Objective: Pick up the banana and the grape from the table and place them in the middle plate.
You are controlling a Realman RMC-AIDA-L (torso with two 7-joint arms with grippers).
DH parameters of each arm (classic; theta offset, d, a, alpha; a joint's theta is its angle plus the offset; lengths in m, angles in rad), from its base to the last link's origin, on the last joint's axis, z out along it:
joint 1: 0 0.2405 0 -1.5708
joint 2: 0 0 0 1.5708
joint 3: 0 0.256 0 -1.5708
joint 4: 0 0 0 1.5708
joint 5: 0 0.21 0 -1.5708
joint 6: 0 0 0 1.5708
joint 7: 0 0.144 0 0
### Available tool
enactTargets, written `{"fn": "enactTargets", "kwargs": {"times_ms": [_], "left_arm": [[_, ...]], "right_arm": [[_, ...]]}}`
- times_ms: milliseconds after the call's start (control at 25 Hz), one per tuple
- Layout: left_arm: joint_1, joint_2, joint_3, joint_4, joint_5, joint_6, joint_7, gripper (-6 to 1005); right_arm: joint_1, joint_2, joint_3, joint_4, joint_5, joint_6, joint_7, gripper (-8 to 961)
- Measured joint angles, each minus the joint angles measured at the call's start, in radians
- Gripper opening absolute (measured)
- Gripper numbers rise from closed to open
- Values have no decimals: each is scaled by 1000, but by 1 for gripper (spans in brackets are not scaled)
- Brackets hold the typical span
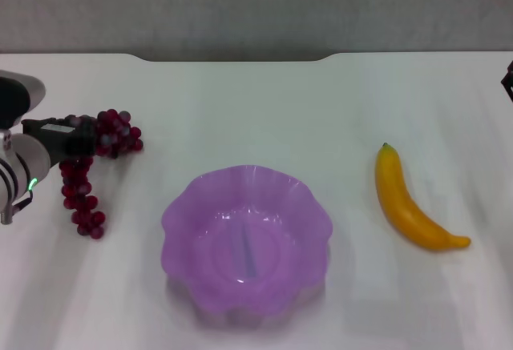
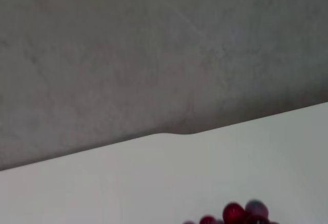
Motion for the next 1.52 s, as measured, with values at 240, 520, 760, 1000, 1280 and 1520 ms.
{"fn": "enactTargets", "kwargs": {"times_ms": [240,520,760,1000,1280,1520], "left_arm": [[38,2,-6,156,5,-142,1,198],[99,1,-12,364,23,-269,0,198],[140,-1,-6,530,66,-391,-14,198],[234,-2,63,719,82,-415,-14,199],[300,3,177,856,112,-448,-5,199],[298,8,279,866,96,-463,37,199]], "right_arm": [[-2,0,0,1,0,0,0,891],[-3,0,0,2,0,0,0,892],[-2,0,0,2,0,0,0,891],[-3,0,0,2,0,0,0,891],[-8,-2,0,2,0,0,0,891],[-9,-2,0,8,0,0,0,892]]}}
